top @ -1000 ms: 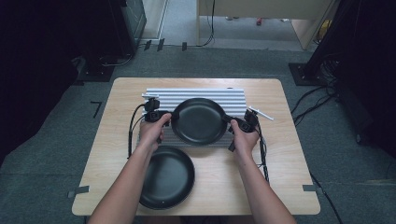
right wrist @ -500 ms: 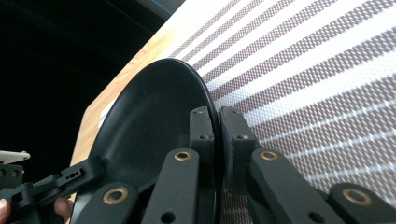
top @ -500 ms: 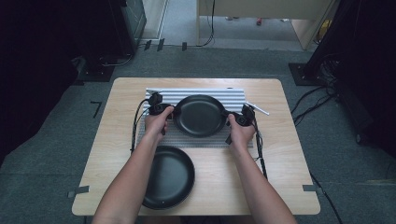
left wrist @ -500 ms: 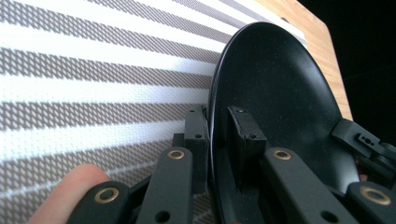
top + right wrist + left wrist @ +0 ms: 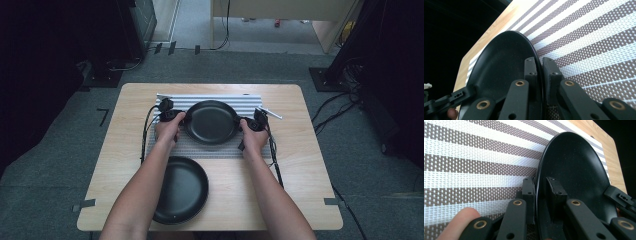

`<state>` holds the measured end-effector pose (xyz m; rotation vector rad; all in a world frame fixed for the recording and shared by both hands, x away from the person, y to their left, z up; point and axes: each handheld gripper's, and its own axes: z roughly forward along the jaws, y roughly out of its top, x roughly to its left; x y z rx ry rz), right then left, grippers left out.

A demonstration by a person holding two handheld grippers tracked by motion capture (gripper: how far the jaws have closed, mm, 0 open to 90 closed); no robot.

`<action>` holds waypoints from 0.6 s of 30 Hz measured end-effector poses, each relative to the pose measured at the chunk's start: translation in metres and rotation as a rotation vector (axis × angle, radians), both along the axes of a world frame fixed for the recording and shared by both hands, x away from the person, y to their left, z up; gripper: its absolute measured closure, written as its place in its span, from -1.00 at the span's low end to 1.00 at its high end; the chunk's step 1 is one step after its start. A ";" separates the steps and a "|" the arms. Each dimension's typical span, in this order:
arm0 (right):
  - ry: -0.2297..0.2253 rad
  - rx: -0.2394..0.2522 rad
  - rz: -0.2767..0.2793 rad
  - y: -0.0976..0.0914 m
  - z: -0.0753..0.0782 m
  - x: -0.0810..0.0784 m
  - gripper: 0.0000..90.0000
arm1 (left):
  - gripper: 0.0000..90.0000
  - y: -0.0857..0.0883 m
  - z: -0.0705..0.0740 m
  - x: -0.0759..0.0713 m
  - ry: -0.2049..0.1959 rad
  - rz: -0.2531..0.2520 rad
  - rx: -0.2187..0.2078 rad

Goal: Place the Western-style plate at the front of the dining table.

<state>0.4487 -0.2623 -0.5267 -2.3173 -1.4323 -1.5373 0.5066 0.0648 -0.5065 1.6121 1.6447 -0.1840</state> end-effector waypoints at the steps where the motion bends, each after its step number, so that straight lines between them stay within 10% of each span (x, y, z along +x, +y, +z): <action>1: 0.000 0.008 0.001 0.000 0.000 0.000 0.83 | 0.73 0.000 -0.001 0.000 -0.001 -0.007 0.008; 7: -0.014 0.070 -0.005 -0.001 0.003 0.000 0.42 | 0.29 -0.006 0.006 -0.005 -0.072 -0.007 0.098; 11: -0.059 0.007 -0.009 -0.005 0.011 -0.004 0.26 | 0.14 -0.003 0.014 -0.010 -0.111 -0.035 0.133; 18: -0.080 0.001 -0.013 -0.014 0.014 -0.024 0.18 | -0.08 0.013 0.030 -0.026 -0.145 -0.059 0.052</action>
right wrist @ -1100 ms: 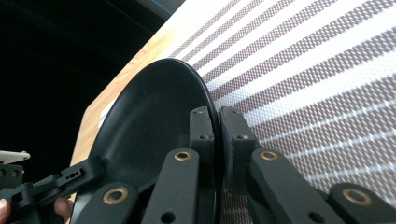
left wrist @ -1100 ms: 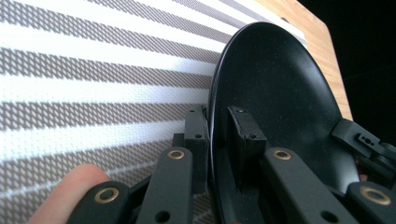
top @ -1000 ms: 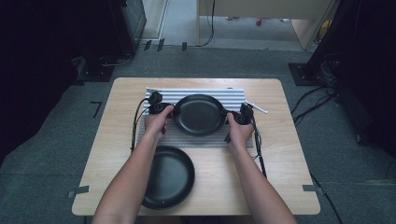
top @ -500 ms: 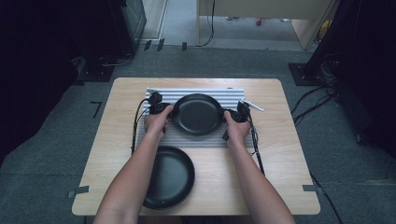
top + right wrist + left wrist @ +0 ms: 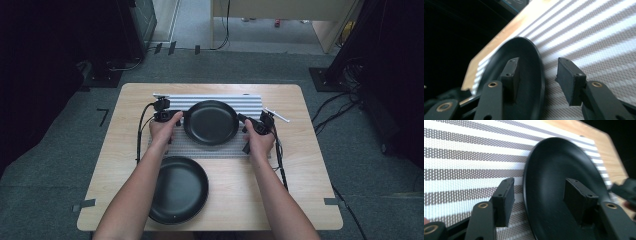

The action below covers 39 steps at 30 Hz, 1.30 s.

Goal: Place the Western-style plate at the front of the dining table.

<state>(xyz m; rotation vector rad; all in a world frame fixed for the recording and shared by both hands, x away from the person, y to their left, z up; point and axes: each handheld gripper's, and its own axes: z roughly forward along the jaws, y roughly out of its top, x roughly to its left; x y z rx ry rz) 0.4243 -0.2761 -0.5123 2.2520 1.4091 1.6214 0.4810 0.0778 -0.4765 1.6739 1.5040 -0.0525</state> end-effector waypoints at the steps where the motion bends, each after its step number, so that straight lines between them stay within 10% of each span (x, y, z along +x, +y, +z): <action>1: 0.005 -0.005 0.004 -0.001 -0.001 -0.004 0.17 | -0.10 0.003 0.002 -0.003 -0.004 -0.007 -0.011; 20: -0.091 -0.088 0.059 -0.044 0.005 -0.083 -0.12 | -0.45 0.044 0.029 -0.092 -0.141 -0.124 0.029; 39: -0.170 -0.161 0.171 -0.084 0.017 -0.147 -0.24 | -0.47 0.094 0.025 -0.158 -0.203 -0.087 -0.009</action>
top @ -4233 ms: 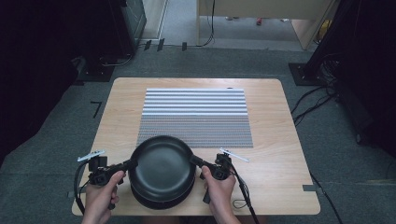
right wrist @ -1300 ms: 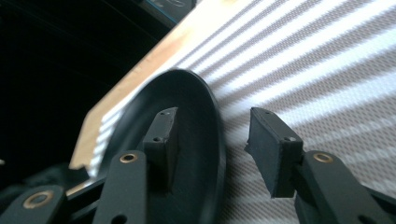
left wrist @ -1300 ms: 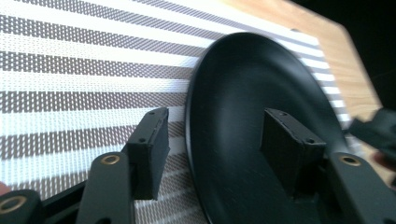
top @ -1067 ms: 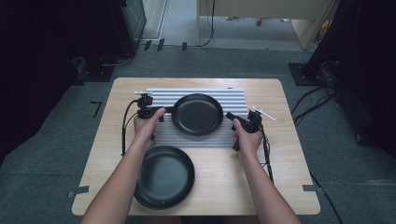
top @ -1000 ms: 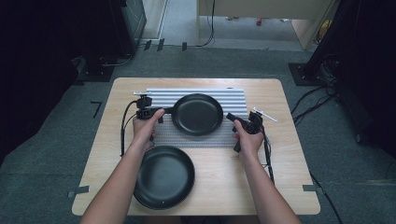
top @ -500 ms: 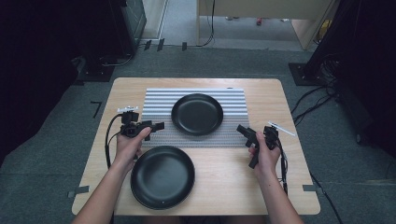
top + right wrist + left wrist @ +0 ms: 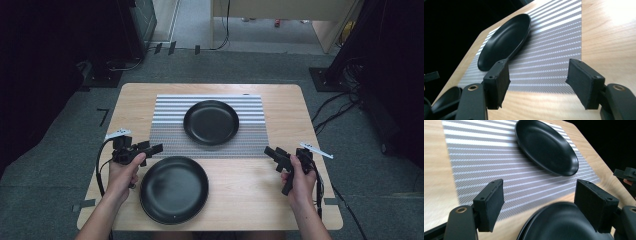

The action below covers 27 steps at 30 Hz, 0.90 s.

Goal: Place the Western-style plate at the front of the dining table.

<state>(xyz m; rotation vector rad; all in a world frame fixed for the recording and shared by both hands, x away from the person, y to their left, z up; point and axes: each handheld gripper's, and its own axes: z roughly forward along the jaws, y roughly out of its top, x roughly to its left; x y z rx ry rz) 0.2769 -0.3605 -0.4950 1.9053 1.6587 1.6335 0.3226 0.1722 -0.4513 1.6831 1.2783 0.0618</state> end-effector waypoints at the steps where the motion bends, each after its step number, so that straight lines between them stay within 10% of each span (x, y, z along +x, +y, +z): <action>1: 0.001 -0.003 0.003 -0.001 0.000 -0.003 -0.25 | -0.47 0.004 0.000 -0.003 -0.002 0.007 -0.004; 27: -0.015 -0.217 -0.020 -0.075 -0.007 -0.088 -0.53 | -0.75 0.068 -0.026 -0.076 -0.040 0.149 0.061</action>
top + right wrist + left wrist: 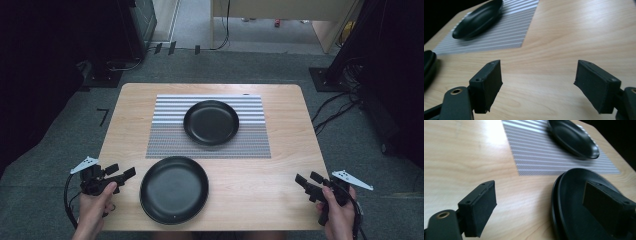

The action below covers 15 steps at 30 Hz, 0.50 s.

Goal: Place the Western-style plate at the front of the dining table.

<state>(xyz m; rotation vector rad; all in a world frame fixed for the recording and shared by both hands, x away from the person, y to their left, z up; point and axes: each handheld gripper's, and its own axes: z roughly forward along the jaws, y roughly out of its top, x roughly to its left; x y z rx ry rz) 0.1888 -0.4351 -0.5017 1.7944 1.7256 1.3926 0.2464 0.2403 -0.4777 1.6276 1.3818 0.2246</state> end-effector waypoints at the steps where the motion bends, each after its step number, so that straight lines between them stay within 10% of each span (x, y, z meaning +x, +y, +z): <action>1: 0.005 -0.024 -0.012 -0.006 -0.003 -0.005 -0.54 | -0.77 0.001 -0.006 -0.005 0.004 0.007 0.012; 6: 0.021 -0.077 -0.039 -0.013 -0.009 -0.010 -0.55 | -0.77 0.003 -0.018 -0.012 0.026 0.027 0.011; 15: 0.072 -0.222 -0.058 -0.005 -0.023 -0.011 -0.55 | -0.76 0.011 -0.036 -0.017 0.033 0.105 0.140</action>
